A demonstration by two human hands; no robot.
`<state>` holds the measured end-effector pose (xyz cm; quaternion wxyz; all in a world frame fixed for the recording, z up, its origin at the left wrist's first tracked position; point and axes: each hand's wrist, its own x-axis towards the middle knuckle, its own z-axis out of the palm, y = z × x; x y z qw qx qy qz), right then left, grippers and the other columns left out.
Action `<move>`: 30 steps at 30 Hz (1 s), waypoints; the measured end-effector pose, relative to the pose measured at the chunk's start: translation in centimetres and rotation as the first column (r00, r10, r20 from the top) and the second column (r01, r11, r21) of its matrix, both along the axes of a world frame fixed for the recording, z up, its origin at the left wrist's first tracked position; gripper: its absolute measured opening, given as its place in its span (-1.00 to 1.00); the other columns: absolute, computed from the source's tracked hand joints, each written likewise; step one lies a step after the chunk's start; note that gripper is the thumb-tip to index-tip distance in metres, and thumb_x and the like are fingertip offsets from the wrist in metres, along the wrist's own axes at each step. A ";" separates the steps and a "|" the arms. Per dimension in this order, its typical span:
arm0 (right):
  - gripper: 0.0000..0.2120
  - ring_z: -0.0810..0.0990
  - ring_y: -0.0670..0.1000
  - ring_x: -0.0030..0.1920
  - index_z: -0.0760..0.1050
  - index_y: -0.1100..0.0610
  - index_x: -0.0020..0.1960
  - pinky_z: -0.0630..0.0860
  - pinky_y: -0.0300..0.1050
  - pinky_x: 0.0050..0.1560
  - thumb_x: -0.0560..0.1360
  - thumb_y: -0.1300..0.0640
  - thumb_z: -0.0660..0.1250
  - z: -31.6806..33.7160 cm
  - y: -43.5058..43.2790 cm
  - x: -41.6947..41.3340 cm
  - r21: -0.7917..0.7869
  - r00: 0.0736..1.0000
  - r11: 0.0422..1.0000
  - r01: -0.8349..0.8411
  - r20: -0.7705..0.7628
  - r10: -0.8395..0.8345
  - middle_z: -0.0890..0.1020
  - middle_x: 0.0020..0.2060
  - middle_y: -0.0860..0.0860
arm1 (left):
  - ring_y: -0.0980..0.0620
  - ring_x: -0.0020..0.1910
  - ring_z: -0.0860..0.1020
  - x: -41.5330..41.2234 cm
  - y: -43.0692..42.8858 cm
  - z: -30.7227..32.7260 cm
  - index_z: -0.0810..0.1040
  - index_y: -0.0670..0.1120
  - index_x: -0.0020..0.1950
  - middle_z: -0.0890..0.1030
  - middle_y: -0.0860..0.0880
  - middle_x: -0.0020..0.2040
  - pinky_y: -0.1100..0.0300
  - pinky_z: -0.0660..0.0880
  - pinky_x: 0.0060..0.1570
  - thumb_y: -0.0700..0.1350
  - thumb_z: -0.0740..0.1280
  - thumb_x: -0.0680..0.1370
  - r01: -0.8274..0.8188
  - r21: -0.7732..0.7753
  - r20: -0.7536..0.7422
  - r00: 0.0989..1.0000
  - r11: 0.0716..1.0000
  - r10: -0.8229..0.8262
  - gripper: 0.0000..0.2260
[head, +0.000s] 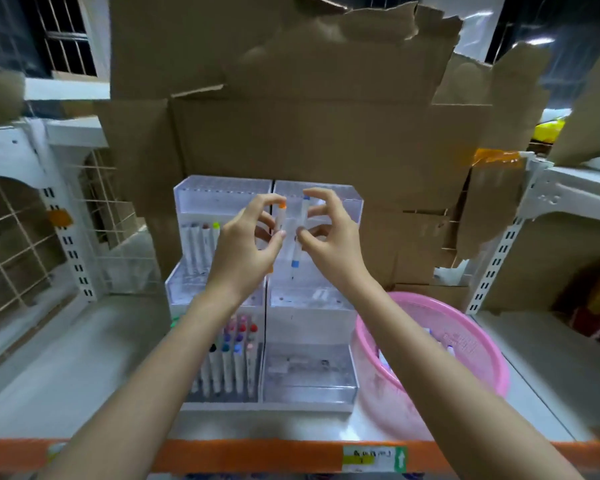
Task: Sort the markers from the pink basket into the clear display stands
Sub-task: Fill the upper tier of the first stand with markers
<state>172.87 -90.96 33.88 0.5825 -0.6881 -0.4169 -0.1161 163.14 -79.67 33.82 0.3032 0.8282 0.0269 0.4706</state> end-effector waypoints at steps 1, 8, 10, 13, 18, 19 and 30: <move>-0.57 0.61 0.00 -0.34 0.42 0.04 0.24 0.55 -0.17 -0.28 0.44 0.34 0.34 0.0 1.2 -0.4 0.011 1.000 1.000 -0.008 -0.008 0.008 0.52 -0.14 -0.07 | 0.25 -0.16 0.54 -0.4 1.1 0.1 0.46 0.01 0.22 0.50 0.16 -0.20 0.54 0.41 -0.18 -0.21 0.41 0.49 -0.016 0.000 -0.001 1.000 1.000 0.016 -0.66; -0.58 0.62 0.03 -0.30 0.40 0.02 0.23 0.56 -0.06 -0.28 0.45 0.32 0.35 0.2 8.5 -2.4 0.051 0.999 0.999 -0.007 -0.036 0.009 0.51 -0.12 -0.06 | 0.20 -0.15 0.54 -3.1 8.3 0.0 0.46 0.07 0.21 0.54 0.08 -0.18 0.46 0.44 -0.14 -0.21 0.40 0.49 -0.084 -0.025 0.012 0.996 0.996 0.084 -0.65; -0.60 0.60 -0.02 -0.31 0.41 0.04 0.22 0.56 -0.13 -0.29 0.45 0.31 0.36 0.1 10.1 -3.0 0.066 1.000 0.998 0.008 -0.008 -0.007 0.51 -0.14 -0.04 | 0.19 -0.17 0.55 -3.7 9.9 0.0 0.46 0.03 0.20 0.54 0.03 -0.18 0.45 0.43 -0.16 -0.24 0.40 0.49 -0.084 -0.042 0.043 0.995 0.996 0.086 -0.66; -0.60 0.55 -0.06 -0.30 0.42 0.06 0.24 0.53 -0.23 -0.29 0.45 0.31 0.38 -0.3 12.0 -3.8 0.063 0.999 0.998 0.018 0.032 -0.020 0.51 -0.13 -0.02 | 0.22 -0.19 0.54 -4.3 11.7 0.2 0.48 -0.02 0.19 0.55 0.02 -0.20 0.52 0.39 -0.21 -0.27 0.41 0.47 -0.064 -0.072 0.061 0.996 0.995 0.069 -0.67; -0.59 0.55 -0.10 -0.20 0.42 0.09 0.25 0.47 -0.40 -0.29 0.46 0.31 0.41 -1.2 14.4 -4.9 0.057 0.995 0.998 0.019 0.100 -0.024 0.52 -0.11 0.00 | 0.14 -0.15 0.56 -4.6 14.4 -0.5 0.48 -0.01 0.19 0.56 0.02 -0.17 0.44 0.43 -0.10 -0.24 0.44 0.45 -0.026 -0.055 0.035 0.999 0.998 0.028 -0.65; -0.59 0.55 -0.09 -0.20 0.42 0.09 0.25 0.45 -0.43 -0.29 0.46 0.32 0.41 -1.3 14.7 -5.0 0.053 0.993 0.998 0.027 0.111 -0.032 0.52 -0.11 0.00 | 0.14 -0.15 0.56 -4.5 14.8 -0.6 0.47 -0.01 0.18 0.56 0.02 -0.17 0.42 0.45 -0.09 -0.24 0.44 0.45 -0.013 -0.066 0.031 0.999 0.998 0.015 -0.65; -0.61 0.53 -0.10 -0.21 0.44 0.17 0.22 0.40 -0.48 -0.26 0.44 0.37 0.39 -2.6 16.3 -5.4 0.052 0.982 0.994 0.096 0.157 -0.103 0.51 -0.15 0.00 | 0.16 -0.16 0.58 -3.1 16.8 -2.1 0.45 0.07 0.12 0.56 0.01 -0.15 0.41 0.46 -0.13 -0.24 0.44 0.46 0.111 -0.127 0.012 0.994 0.986 -0.111 -0.66</move>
